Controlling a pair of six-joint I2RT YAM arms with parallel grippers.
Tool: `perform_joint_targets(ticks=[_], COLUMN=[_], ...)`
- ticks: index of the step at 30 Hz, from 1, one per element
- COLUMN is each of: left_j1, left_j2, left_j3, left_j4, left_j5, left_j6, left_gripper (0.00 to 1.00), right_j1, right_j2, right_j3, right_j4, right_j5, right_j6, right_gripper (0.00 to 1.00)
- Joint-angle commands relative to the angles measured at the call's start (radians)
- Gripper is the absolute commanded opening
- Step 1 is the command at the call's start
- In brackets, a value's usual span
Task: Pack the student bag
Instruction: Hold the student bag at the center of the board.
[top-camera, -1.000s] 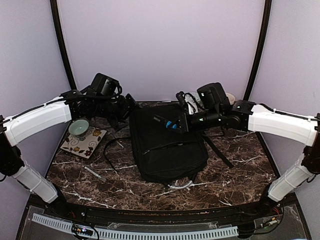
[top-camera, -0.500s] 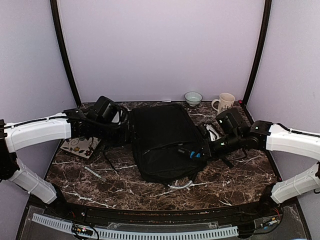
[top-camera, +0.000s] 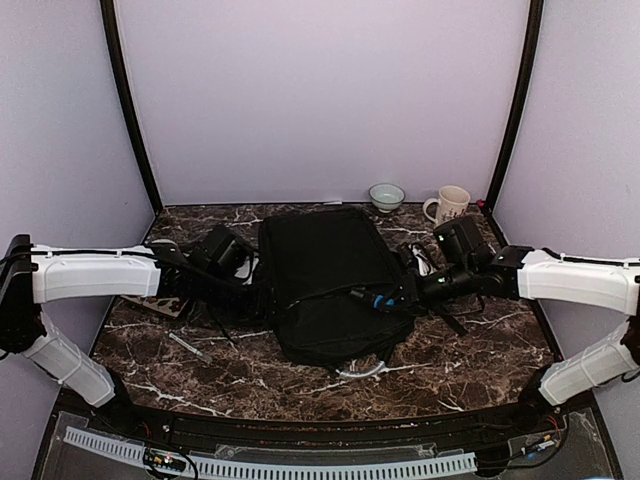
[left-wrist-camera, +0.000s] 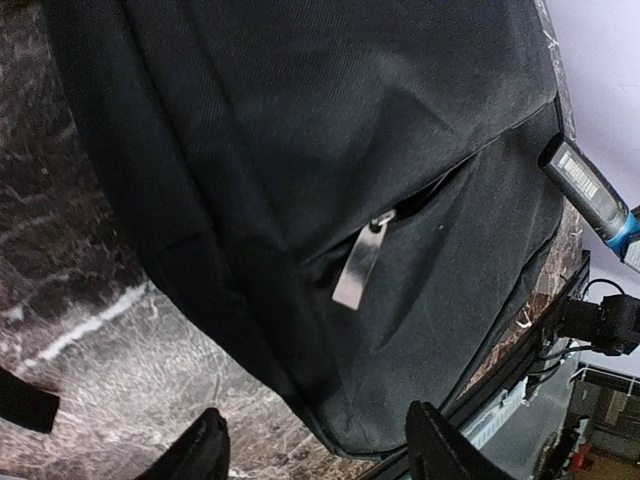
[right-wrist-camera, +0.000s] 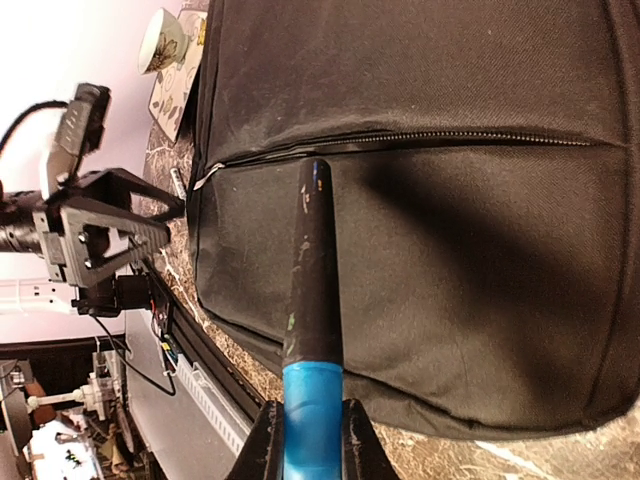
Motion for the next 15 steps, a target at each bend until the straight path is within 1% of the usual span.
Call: perform_joint_targets(ticks=[1,7,15], left_j1=[-0.004,-0.003,-0.004], left_j2=[0.016,0.031,0.065], left_j3=[-0.046,-0.085,-0.122], left_j4=[0.088,0.159,0.244], left_j5=[0.103,0.157,0.216], left_j6=[-0.048,-0.070,-0.103], left_gripper=[0.59,0.57,0.54], right_j1=[-0.022,-0.035,-0.057], right_j2=[0.048,0.086,0.144], right_j3=[-0.012,-0.020,-0.024], right_j4=[0.107,0.180,0.198], right_j5=[-0.070,-0.128,-0.179], right_j6=[0.020,0.037,0.041], right_gripper=[0.00,0.00,0.00])
